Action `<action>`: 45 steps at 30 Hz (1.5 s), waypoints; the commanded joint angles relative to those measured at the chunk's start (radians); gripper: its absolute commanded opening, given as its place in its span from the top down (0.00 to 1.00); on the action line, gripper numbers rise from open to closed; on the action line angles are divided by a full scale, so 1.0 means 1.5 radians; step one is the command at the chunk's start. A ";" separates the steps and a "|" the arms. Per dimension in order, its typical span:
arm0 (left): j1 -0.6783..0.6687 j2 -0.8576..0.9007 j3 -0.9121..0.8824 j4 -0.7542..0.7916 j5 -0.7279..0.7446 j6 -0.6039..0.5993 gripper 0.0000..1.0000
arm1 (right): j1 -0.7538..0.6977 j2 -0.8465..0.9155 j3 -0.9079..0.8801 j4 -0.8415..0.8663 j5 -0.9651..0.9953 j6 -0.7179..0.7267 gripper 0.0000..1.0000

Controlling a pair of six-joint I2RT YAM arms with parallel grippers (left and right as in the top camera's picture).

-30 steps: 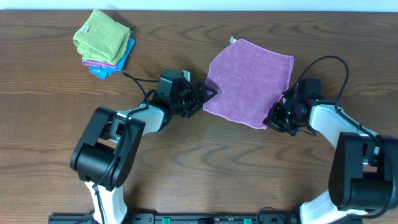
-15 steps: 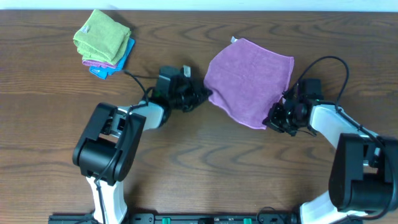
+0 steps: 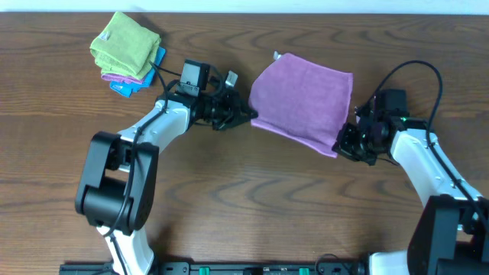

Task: Fold the cloth
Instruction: 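Pull the cloth toward the front with both grippers, straightening it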

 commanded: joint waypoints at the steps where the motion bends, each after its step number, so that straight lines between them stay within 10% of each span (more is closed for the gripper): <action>1: 0.001 -0.032 0.010 -0.089 -0.008 0.142 0.94 | 0.005 -0.015 0.005 -0.019 0.034 -0.034 0.99; 11: -0.072 -0.036 0.010 -0.342 -0.092 0.268 0.94 | -0.007 -0.016 0.005 -0.120 0.195 -0.007 0.99; 33: -0.097 -0.036 0.046 -0.430 -0.229 0.265 0.94 | -0.039 -0.016 0.005 -0.150 0.382 0.031 0.94; 45: -0.111 -0.036 0.048 -0.392 -0.157 0.160 0.27 | -0.039 -0.016 0.005 -0.150 0.374 0.031 0.96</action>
